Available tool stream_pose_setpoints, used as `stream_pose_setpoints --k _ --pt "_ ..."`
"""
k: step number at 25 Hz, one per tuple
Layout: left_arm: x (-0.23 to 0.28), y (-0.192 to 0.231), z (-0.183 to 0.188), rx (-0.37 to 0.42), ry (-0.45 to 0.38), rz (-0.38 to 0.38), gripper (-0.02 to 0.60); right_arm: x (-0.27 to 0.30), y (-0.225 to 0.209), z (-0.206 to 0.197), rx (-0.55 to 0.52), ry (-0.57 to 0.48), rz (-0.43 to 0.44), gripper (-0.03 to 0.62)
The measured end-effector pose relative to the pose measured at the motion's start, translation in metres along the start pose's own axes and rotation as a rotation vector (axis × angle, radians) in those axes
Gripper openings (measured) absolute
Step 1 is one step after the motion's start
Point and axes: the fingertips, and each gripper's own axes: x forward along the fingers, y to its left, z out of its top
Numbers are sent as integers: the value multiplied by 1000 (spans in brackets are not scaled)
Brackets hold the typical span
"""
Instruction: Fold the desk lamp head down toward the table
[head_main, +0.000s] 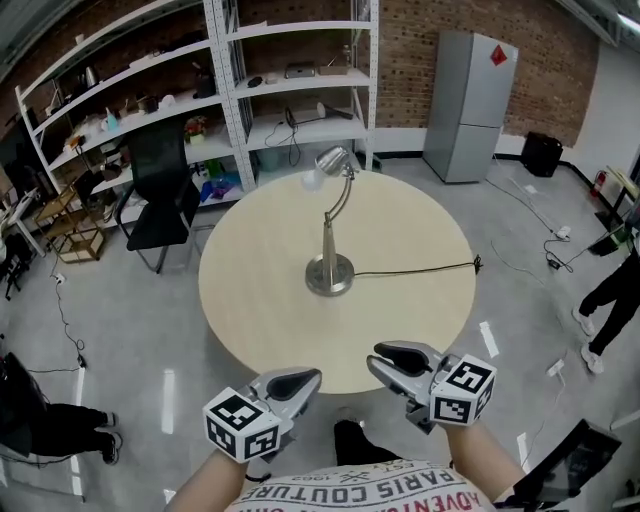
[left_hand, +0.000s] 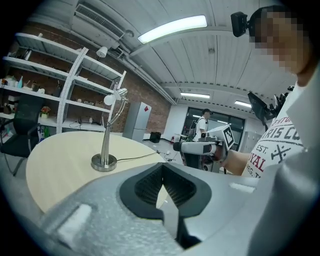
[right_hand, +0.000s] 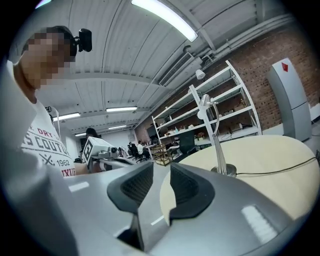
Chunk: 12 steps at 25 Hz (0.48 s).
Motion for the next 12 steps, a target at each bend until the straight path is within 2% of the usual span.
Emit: stream_pose_setpoints --k 12 --pt "64 107 42 -58 22 47 2 74 -119 43 17 -14 -16 104"
